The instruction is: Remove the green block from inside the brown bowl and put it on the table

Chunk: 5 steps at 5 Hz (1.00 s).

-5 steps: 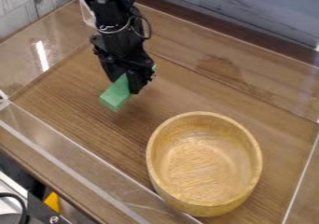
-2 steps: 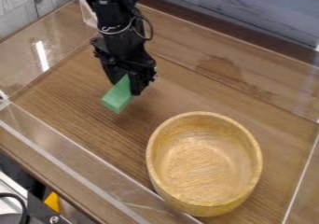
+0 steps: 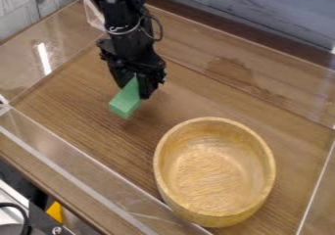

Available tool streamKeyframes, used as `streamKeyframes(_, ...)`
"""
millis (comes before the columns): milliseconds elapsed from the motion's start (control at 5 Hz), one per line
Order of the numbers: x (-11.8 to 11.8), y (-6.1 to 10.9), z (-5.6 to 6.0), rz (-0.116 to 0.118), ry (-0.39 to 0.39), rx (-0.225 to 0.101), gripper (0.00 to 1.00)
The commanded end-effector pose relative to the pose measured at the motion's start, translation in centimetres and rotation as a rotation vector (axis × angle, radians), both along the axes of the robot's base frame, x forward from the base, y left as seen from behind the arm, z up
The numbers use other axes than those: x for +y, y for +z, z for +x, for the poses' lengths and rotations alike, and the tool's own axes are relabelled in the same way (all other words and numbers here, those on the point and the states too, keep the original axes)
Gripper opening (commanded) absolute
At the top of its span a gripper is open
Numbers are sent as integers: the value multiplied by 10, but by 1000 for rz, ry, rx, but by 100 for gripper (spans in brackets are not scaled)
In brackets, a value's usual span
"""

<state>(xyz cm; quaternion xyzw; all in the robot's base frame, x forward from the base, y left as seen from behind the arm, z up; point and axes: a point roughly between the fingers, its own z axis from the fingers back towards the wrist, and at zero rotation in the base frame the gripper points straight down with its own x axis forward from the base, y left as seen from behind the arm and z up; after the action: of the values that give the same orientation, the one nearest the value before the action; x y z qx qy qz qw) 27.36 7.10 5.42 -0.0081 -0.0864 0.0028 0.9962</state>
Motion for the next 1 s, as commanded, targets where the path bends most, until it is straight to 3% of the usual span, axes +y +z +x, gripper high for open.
streamKeyframes(0, 1, 10, 12, 12, -2, -48, 0)
streamKeyframes(200, 2, 10, 13, 9, 5, -48, 0)
streamKeyframes(400, 1, 11, 14, 3, 13, -37, 100)
streamKeyframes(800, -4, 31, 18, -21, 24, -46, 100)
